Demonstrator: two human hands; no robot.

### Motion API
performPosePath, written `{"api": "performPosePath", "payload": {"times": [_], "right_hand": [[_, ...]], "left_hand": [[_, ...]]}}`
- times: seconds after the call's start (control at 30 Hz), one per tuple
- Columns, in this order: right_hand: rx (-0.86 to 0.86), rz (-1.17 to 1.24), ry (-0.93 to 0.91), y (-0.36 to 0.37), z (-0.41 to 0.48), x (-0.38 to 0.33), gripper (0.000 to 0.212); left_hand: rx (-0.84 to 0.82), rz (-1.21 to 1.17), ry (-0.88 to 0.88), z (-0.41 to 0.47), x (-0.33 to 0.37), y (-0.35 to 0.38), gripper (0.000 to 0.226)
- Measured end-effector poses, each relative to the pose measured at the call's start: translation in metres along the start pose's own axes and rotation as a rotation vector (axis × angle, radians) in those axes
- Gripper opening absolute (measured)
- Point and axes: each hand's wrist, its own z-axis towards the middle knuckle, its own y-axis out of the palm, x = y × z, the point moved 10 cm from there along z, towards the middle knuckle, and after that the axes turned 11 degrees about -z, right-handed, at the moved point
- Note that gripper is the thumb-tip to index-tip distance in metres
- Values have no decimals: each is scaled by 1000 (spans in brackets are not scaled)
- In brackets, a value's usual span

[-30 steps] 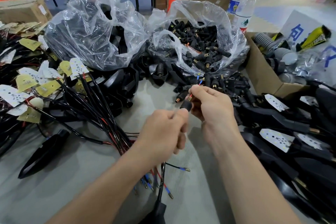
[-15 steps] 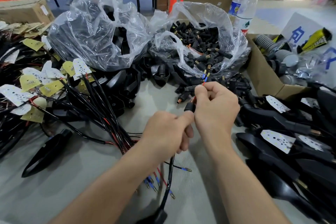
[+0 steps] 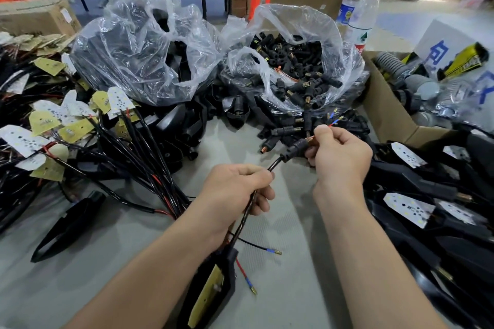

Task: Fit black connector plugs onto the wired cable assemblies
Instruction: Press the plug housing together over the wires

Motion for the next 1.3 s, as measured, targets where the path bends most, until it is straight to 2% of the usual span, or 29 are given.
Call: {"api": "performPosePath", "payload": {"times": [0.07,0.23,0.3,0.43,0.53,0.67,0.8,0.9,1.07,1.13,1.3], "right_hand": [[-80,63,27,7,-1,-1,28],[-434,103,42,45,-24,-9,22],[-454,127,38,48,-28,-11,22],[-380,146,53,41,-27,-7,27],[-393,177,100,42,-27,-3,24],[-562,231,148,52,-33,-6,17],[-745,359,247,62,-44,-8,16],[-809,410,239,62,-45,-13,15],[-827,465,252,62,-47,-12,27],[-828,453,240,62,-49,-13,25],[-780,364,248,65,-52,-10,11]], "left_hand": [[59,69,81,1,8,-6,16],[231,320,304,-7,33,-21,25],[291,401,393,-16,44,-22,25],[365,576,612,-39,66,-13,22],[400,624,701,-49,73,-7,16],[433,691,750,-55,83,-6,16],[430,712,667,-49,90,-14,22],[346,562,545,-38,85,-21,27],[334,492,520,-36,90,-25,19],[381,512,555,-40,94,-29,17],[519,680,839,-69,117,-22,13]]}}
